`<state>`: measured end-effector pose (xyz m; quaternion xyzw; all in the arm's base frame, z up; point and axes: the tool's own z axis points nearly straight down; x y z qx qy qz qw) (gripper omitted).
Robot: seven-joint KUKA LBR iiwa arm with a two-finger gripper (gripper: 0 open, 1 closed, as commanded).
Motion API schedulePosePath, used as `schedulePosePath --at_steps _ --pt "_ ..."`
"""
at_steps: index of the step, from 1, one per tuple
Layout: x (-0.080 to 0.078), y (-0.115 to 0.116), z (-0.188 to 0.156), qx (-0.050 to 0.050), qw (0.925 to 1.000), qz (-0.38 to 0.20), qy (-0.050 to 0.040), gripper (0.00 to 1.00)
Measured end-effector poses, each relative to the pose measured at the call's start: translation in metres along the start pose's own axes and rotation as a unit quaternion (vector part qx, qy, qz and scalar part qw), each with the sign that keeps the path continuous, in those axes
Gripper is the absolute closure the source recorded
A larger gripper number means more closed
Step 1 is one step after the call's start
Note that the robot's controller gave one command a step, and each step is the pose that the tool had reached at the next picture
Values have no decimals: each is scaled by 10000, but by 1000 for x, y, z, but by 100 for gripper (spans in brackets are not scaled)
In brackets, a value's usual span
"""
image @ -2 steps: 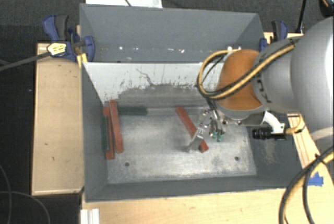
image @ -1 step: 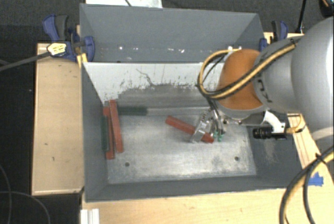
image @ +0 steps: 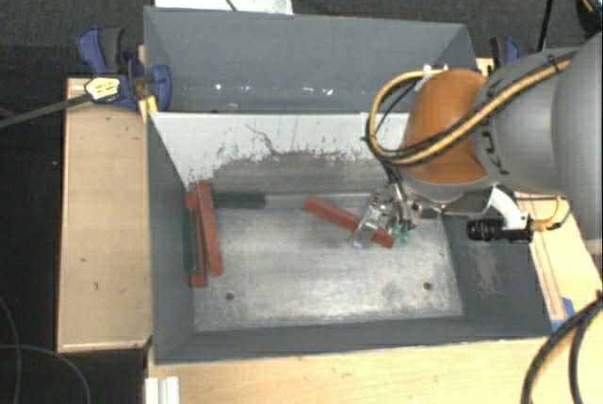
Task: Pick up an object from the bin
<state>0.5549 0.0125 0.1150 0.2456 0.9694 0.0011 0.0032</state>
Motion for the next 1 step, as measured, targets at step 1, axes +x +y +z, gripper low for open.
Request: schedulePosePath --at_steps 1 --pt "-2 5 -117 -11 9998 -215 -16 100"
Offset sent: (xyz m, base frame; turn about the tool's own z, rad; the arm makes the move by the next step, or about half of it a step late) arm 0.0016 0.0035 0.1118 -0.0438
